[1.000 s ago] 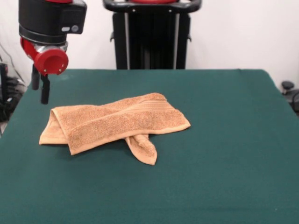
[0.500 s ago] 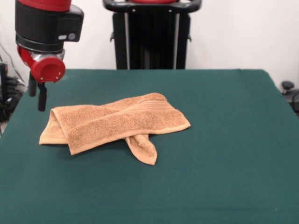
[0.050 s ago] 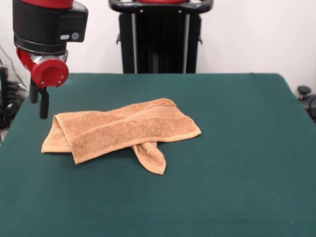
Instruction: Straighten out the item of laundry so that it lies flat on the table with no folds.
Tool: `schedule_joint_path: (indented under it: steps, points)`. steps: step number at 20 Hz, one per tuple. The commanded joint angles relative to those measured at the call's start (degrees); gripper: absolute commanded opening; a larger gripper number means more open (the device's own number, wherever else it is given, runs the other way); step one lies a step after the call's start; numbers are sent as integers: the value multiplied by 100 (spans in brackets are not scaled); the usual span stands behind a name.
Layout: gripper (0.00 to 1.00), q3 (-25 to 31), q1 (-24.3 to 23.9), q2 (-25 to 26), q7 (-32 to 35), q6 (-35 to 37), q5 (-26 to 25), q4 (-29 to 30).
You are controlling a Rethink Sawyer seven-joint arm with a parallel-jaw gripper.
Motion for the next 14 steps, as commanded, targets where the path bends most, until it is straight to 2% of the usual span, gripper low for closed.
schedule_joint_path:
  steps: [1,14]
  points:
    - [100,235,438,366,1420,714,381,-272]
    - [100,-35,862,615,1694,802,764,-469]
